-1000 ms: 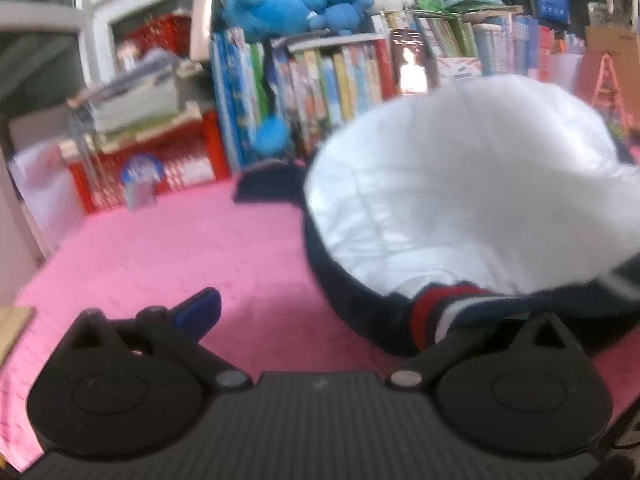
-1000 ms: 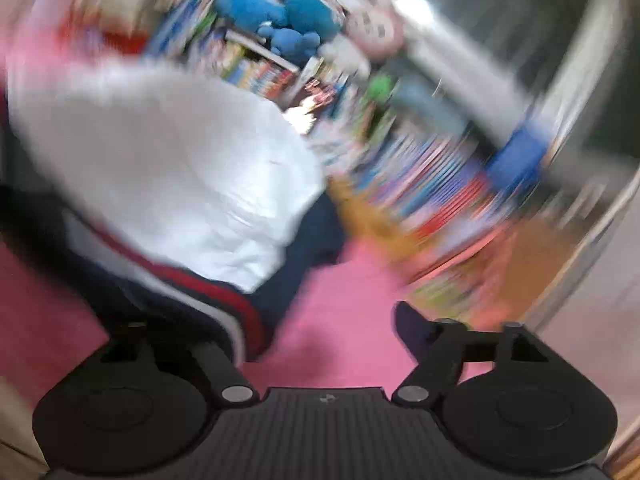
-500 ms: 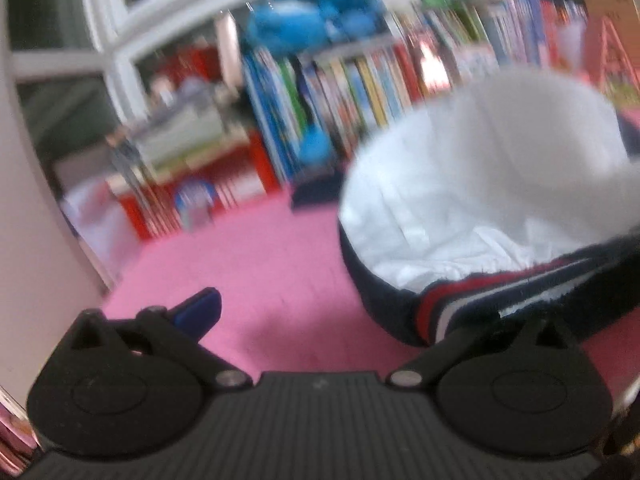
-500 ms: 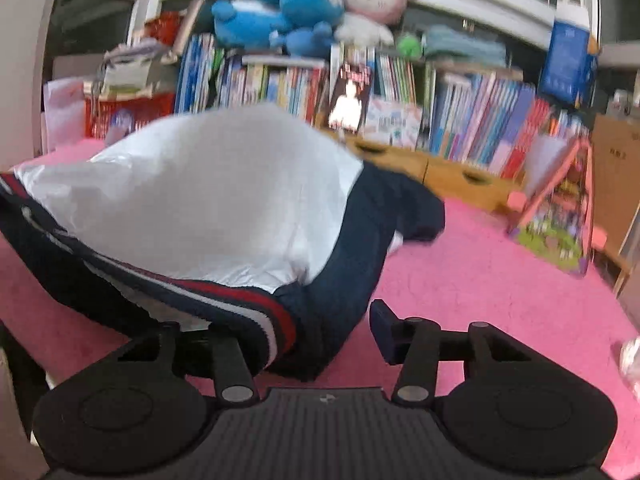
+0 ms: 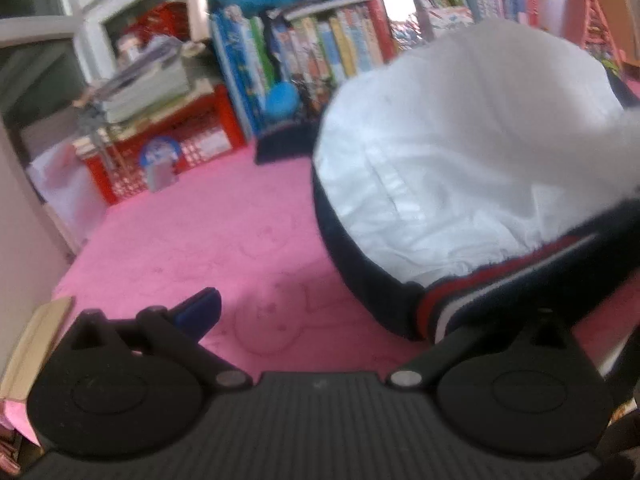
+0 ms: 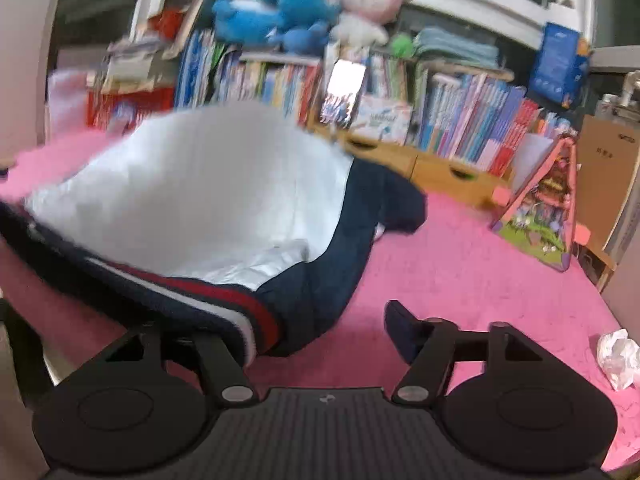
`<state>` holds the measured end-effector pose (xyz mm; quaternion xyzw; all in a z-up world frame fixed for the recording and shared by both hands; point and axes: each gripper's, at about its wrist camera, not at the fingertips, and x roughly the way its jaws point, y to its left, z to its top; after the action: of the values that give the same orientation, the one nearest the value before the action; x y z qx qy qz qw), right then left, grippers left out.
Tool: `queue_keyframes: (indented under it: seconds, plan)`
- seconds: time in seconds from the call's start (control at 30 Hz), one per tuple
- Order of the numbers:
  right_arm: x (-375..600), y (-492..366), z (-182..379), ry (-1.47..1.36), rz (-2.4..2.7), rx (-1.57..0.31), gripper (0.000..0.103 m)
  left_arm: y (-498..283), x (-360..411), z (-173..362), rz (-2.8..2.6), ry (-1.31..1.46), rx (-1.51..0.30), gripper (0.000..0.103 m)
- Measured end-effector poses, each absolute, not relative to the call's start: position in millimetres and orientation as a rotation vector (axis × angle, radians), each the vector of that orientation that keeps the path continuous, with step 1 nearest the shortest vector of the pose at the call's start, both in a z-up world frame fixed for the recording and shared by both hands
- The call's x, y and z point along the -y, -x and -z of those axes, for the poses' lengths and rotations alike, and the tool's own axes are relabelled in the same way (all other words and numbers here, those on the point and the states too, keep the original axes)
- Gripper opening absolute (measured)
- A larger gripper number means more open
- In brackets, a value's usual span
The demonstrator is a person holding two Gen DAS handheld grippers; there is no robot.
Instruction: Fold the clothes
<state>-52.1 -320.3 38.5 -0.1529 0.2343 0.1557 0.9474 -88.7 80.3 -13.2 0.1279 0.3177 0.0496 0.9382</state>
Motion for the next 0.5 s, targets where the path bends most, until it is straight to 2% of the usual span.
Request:
queue_keyframes:
  seconds: [0.07,0.2,0.5]
  plan:
    - [315.6,46.6,-18.0,0.425,-0.276,-0.503,0.080,85.9,-80.1,20.2,-0.094,-0.240,-0.657,0.103]
    - [310.5,51.5,0.1,0.443,-0.280,-0.508,0.076,86.4,-82.6,23.1,-0.101,-0.196,-0.667,0.103]
    - [327.2,40.5,5.1,0.295,-0.360,-0.543,0.078,101.5,-86.0,11.3,-0.007,-0.204,-0.666,0.103]
